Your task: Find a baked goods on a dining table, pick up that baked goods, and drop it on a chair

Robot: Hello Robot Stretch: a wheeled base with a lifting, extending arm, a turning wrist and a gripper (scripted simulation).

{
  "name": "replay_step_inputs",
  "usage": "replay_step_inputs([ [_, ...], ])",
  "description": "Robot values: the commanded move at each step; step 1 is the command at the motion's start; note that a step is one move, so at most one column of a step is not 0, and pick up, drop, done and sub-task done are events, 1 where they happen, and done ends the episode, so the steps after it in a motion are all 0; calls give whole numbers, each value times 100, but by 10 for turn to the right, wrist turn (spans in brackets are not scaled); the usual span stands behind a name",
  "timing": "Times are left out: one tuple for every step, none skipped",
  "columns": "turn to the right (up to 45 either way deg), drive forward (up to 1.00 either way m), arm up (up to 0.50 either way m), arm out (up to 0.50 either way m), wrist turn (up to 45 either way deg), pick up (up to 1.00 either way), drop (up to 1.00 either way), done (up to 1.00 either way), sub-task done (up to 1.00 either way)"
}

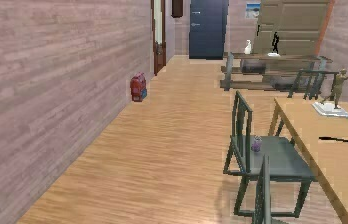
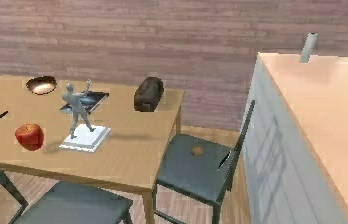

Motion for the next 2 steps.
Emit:
replay_step_inputs([
  [0, 25, 0, 0, 0, 0, 0, 0, 0],
  [90, 0, 0, 0, 0, 0, 0, 0, 0],
])
